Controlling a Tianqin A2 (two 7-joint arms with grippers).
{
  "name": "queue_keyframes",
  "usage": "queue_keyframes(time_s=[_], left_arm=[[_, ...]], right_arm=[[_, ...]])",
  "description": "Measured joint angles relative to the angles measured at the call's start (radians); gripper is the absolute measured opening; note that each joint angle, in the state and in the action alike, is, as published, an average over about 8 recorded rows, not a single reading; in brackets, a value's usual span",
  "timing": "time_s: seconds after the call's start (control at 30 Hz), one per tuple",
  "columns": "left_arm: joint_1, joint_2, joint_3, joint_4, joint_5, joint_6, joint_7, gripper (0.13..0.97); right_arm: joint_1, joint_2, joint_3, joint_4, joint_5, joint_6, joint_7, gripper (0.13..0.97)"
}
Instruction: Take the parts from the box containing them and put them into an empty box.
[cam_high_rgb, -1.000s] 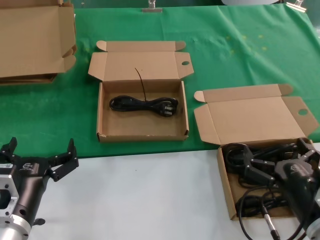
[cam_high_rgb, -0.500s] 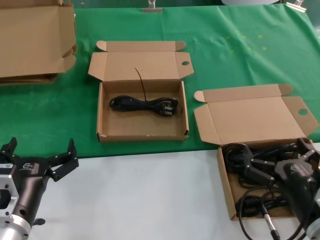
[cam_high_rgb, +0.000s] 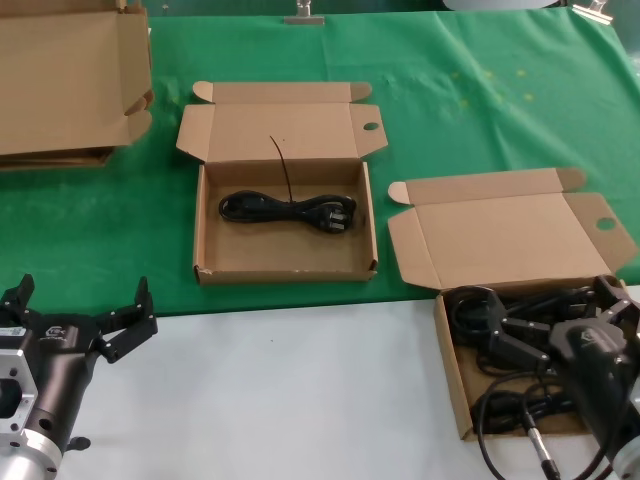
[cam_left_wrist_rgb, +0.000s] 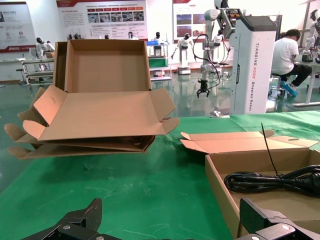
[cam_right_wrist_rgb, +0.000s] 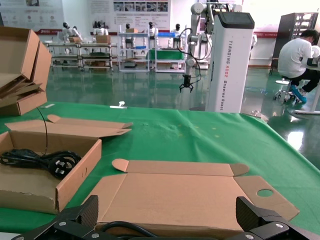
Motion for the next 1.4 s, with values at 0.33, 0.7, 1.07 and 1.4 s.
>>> queue_keyframes(time_s=[0.33, 0.7, 1.07, 1.4], left_arm=[[0.0, 0.0, 0.0, 0.0, 0.0, 0.0, 0.0, 0.966], [0.0, 0.0, 0.0, 0.0, 0.0, 0.0, 0.0, 0.966], [0.0, 0.0, 0.0, 0.0, 0.0, 0.0, 0.0, 0.966], [0.0, 0.0, 0.0, 0.0, 0.0, 0.0, 0.0, 0.966]], right_arm=[[0.0, 0.0, 0.0, 0.0, 0.0, 0.0, 0.0, 0.966], [0.0, 0.0, 0.0, 0.0, 0.0, 0.0, 0.0, 0.966], [0.0, 0.0, 0.0, 0.0, 0.0, 0.0, 0.0, 0.966], [0.0, 0.0, 0.0, 0.0, 0.0, 0.0, 0.0, 0.966]])
